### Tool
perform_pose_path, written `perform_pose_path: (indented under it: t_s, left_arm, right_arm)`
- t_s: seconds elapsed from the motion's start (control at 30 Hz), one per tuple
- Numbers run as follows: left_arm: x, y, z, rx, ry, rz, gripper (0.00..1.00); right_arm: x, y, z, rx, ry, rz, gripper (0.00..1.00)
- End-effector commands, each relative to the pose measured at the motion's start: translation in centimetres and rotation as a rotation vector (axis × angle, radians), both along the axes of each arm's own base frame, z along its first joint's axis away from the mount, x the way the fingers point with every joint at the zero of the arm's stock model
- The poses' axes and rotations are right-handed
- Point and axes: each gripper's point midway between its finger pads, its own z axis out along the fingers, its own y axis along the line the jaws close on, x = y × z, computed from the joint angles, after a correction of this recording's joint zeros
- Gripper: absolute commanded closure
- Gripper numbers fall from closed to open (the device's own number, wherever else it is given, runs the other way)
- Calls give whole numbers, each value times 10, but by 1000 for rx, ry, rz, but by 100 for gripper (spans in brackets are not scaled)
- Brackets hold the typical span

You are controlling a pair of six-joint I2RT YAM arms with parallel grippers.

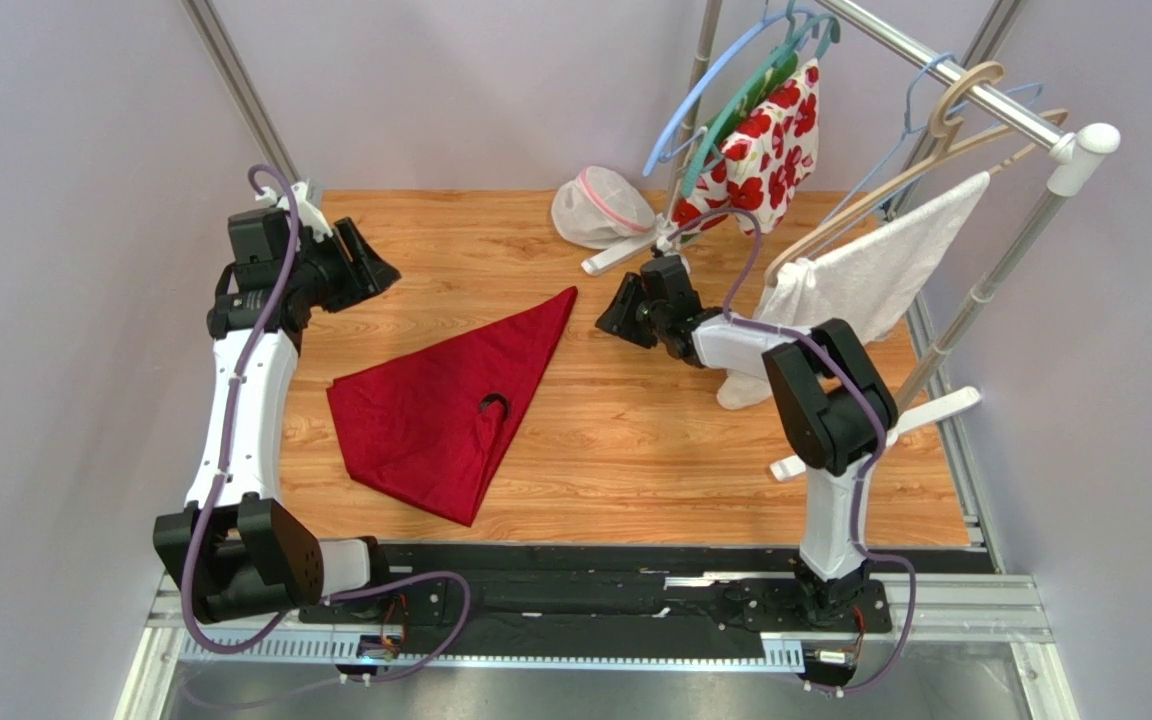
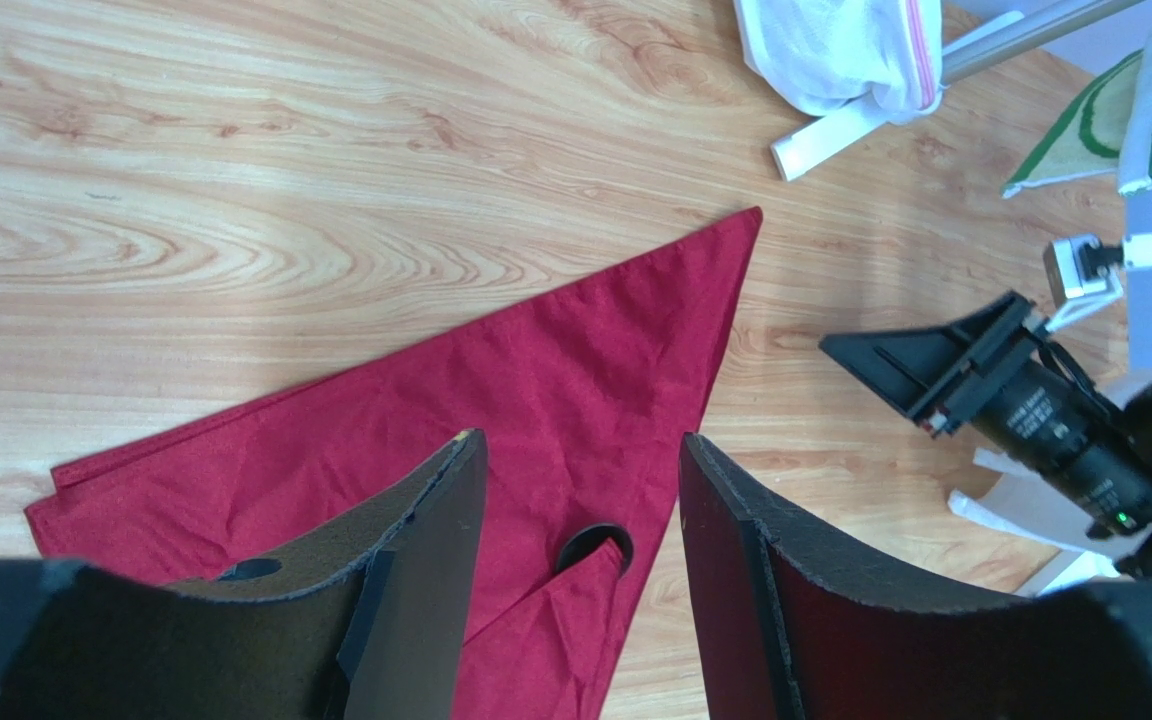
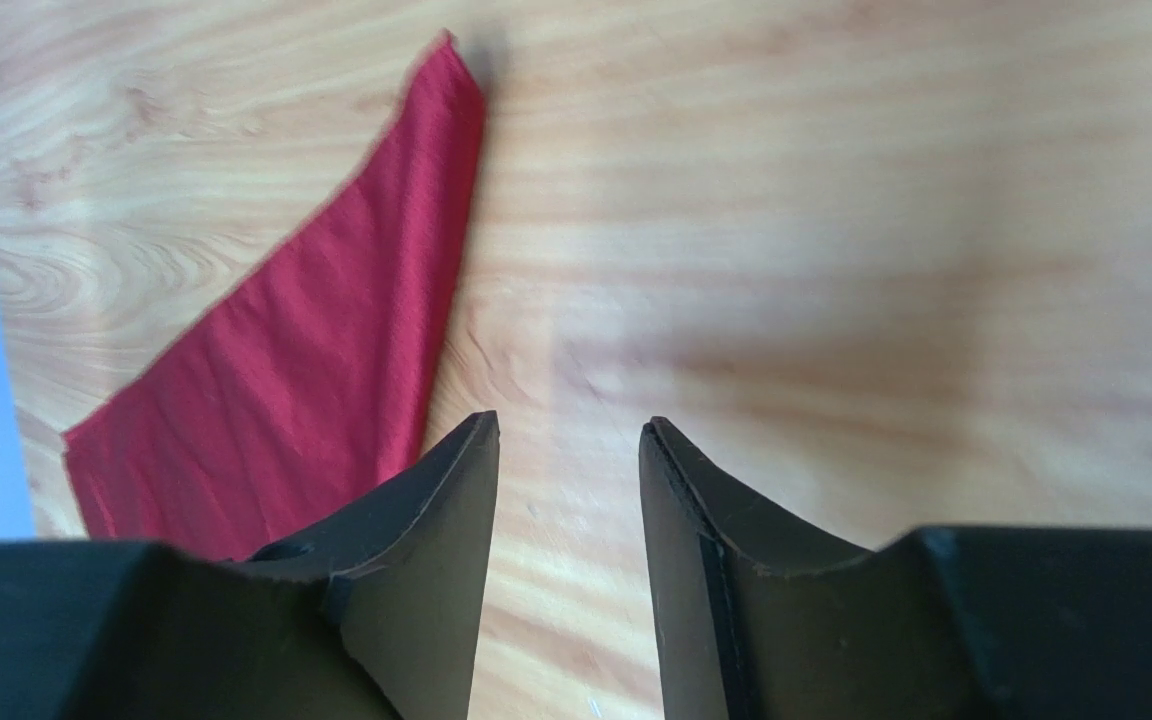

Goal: Fold the napkin, place the utensils inside, and roll it up
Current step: Fold the napkin

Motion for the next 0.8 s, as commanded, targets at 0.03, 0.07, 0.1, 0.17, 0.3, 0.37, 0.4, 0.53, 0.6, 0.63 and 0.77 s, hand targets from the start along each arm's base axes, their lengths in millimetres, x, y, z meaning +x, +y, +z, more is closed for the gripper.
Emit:
perform_pose_path:
  t_s: [0.03,0.07,0.1,0.17,0.3,0.37,0.4,0.53,0.6,0.63,0.77]
  left_arm:
    - [4,1,1,-11,-9,0,41]
    - [4,1,1,-12,-8,-1,41]
    - [4,2,1,-12,-8,0,41]
    - [4,2,0,-13,-5,1,41]
    - [4,1,1,-15,-6,-2,41]
    - [4,0,1,-17,-7,-2,41]
    - [4,1,2,-17,-9,-2,41]
    - [4,0,3,-18,-11,-4,41]
    - [4,-1,3,-19,-11,-7,41]
    - [3,0,3,-20,-13,-7,41]
    - [3,-1,3,-24,-12,-8,41]
  right_arm:
    - [43,38,26,139,-125,65,54]
    - [50,41,29,147,-139,63,53]
    - [55,42,17,141,-125,53,52]
    - [62,44,13,148,-123,42,51]
    - [77,51,7,166,-125,24,50]
    - [80,52,-2,169,-110,16,50]
    - [82,52,-4,171,-107,12,50]
    - [89,52,-14,169,-90,-17,50]
    - [91,50,-22,173,-71,-35,51]
    - [92,49,-24,173,-67,-42,51]
    - [91,48,-34,169,-46,-55,55]
